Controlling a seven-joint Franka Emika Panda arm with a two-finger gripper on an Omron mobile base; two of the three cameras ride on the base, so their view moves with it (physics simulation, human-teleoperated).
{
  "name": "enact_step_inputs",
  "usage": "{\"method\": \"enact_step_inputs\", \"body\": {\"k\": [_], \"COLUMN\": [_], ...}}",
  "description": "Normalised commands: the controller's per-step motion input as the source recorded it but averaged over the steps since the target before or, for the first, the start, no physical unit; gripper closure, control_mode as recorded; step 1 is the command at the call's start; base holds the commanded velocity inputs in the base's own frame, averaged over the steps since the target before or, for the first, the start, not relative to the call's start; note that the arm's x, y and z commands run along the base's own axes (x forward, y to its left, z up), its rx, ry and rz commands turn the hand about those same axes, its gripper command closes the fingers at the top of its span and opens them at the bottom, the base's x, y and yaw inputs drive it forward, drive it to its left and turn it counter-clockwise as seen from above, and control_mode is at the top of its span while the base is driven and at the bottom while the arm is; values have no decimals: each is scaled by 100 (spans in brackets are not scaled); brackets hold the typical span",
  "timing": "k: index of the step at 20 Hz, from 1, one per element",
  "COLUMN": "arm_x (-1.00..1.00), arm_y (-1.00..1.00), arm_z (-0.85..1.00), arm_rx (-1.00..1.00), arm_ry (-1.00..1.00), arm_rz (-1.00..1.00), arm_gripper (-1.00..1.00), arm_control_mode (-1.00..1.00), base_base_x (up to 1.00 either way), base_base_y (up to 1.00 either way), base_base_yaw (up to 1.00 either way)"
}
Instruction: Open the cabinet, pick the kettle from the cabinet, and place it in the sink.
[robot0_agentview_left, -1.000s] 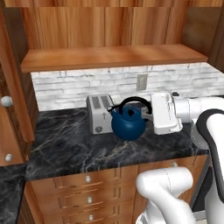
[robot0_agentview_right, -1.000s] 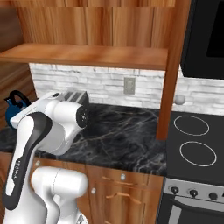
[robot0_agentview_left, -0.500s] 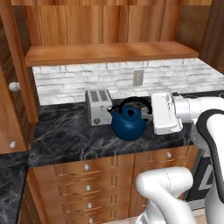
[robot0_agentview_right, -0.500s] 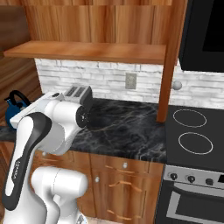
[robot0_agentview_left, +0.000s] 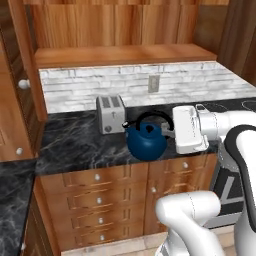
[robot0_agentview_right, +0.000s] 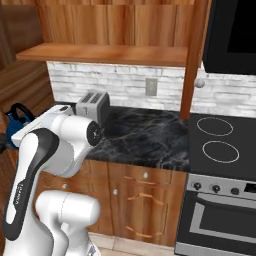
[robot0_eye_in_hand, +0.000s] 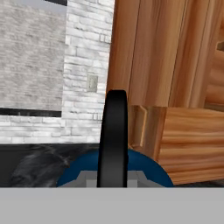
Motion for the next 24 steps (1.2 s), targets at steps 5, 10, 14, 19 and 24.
{"method": "enact_step_inputs", "body": {"k": [5,10,14,19,24], "arm_x": [0,0,0,0,0], "arm_y": [0,0,0,0,0], "arm_z": [0,0,0,0,0], "arm_rx": [0,0,0,0,0], "arm_ry": [0,0,0,0,0], "arm_rz": [0,0,0,0,0], "arm_gripper": [100,100,100,100,100], "arm_control_mode": [100,100,100,100,100], "base_base_x": [-51,-49,-41,-37,-33], "base_base_y": [0,-3,-3,-3,-6], "base_base_yaw": [0,4,43,67,76]}}
